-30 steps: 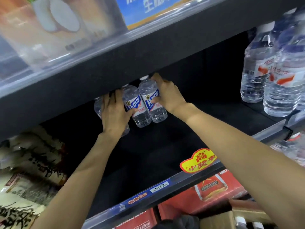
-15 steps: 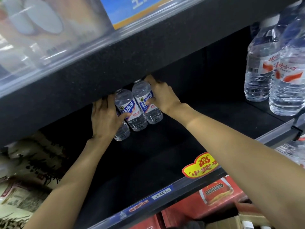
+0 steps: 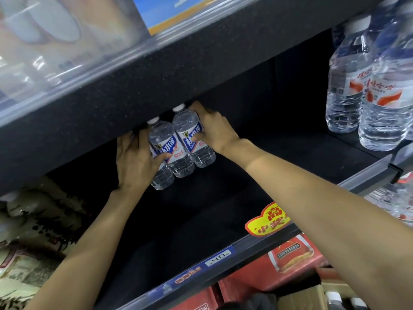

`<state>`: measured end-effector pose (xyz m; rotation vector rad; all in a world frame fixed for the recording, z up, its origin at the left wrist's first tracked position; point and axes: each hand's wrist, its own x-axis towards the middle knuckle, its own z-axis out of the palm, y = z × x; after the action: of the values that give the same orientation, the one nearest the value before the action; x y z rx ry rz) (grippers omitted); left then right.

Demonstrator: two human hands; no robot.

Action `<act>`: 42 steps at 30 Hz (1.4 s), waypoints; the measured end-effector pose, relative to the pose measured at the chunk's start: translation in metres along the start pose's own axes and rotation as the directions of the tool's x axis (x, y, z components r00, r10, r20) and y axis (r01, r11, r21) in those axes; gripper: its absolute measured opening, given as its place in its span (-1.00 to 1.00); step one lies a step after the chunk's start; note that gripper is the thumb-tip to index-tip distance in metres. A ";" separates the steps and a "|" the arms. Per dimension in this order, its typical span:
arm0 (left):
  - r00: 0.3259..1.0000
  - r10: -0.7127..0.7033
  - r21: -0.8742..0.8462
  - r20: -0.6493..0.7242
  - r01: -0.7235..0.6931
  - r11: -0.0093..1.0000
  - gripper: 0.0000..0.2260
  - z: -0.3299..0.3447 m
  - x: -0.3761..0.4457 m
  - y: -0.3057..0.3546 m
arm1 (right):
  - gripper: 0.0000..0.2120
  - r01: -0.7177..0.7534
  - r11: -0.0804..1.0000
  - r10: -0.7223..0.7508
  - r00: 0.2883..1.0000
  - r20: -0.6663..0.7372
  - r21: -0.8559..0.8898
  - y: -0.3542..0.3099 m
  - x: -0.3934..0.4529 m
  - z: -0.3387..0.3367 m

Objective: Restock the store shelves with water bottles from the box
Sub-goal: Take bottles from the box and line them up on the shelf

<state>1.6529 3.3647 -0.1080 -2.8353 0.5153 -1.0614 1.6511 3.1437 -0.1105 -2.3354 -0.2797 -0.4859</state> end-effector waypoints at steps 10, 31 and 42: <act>0.987 0.058 -0.008 0.153 -0.057 0.998 -0.39 -0.033 -0.011 0.003 | -0.32 -0.001 0.940 0.062 0.984 0.167 -0.341 -0.023 -0.037 -0.029; 0.851 0.514 -0.374 -0.106 -0.513 0.773 -0.53 -0.148 -0.077 0.222 | -0.60 -0.214 0.719 0.222 0.972 -0.073 -0.661 -0.021 -0.297 -0.194; 0.725 0.689 -0.590 0.019 -0.548 0.593 -0.52 -0.122 -0.169 0.306 | -0.67 -0.463 0.653 0.524 0.848 -0.084 -0.600 0.024 -0.426 -0.158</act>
<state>1.3673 3.1396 -0.1767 -2.7004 1.8847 -0.4371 1.2323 2.9907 -0.1995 -2.9050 0.5655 -0.1890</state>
